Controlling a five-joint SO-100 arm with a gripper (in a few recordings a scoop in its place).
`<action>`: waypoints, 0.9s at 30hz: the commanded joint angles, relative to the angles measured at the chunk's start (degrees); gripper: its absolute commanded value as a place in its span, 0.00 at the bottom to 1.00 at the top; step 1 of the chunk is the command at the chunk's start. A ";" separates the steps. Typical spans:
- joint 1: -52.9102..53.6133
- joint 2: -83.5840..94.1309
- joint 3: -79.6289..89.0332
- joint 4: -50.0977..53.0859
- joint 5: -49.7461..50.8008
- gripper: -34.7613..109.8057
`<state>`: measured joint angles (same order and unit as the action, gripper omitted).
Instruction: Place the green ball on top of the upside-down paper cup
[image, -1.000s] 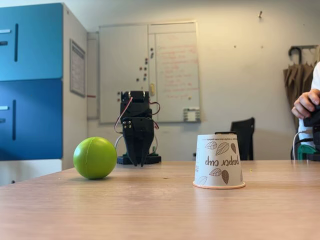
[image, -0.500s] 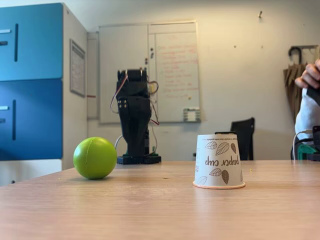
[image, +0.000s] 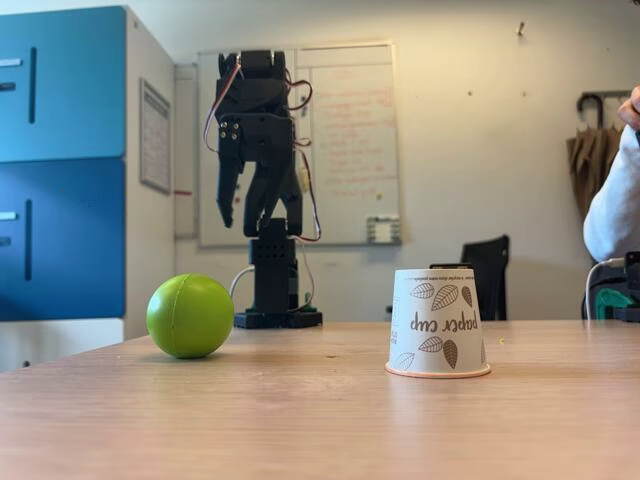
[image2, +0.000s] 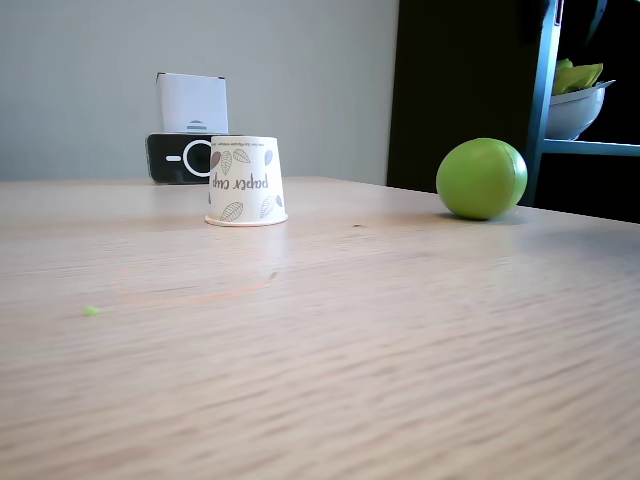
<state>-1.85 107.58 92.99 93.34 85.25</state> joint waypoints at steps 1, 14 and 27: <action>-0.18 -3.16 -4.48 -0.44 0.18 0.48; -1.32 -23.82 -18.98 -6.33 0.18 0.56; -0.44 -34.37 -21.01 -11.34 0.26 0.57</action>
<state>-2.99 73.65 74.44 82.62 85.34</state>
